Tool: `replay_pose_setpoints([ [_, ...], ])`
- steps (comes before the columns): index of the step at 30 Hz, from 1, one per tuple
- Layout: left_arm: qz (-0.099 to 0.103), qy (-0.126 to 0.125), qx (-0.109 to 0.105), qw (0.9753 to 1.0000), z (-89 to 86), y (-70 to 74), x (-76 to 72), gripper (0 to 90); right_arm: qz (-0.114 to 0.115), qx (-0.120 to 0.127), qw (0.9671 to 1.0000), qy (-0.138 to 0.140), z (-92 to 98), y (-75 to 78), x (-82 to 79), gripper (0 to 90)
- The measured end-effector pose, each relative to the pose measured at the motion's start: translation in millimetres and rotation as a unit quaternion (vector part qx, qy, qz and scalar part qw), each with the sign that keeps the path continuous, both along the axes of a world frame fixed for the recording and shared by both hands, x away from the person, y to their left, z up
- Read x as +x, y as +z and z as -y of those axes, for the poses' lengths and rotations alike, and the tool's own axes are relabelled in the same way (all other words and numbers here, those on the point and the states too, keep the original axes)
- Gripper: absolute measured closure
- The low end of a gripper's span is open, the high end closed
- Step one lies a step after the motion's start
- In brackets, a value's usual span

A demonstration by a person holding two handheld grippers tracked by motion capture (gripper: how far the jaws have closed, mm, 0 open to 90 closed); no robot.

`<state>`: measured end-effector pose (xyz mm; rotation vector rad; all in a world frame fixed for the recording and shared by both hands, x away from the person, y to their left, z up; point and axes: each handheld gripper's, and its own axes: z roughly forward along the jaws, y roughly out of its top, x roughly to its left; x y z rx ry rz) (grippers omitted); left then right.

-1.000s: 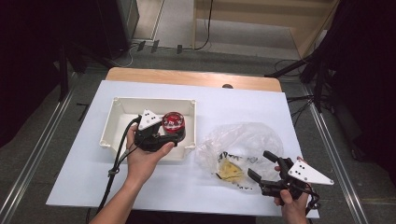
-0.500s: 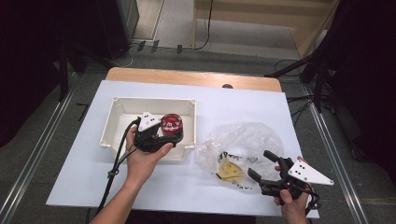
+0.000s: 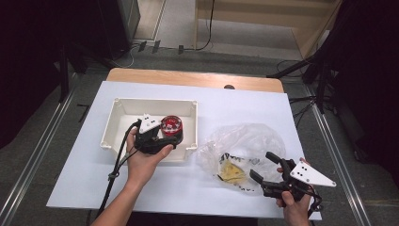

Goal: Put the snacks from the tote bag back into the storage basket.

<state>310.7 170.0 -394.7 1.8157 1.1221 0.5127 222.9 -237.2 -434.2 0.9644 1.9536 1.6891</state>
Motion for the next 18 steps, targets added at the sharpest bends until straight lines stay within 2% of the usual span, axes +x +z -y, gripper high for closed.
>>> replay_pose_setpoints([
  [18, -0.005, 0.005, 0.0, 1.0, -4.7, -9.6, -4.5, 26.0, 0.0, -0.002, 1.0, -0.001, -0.9, -0.3, 0.2, 15.0],
])
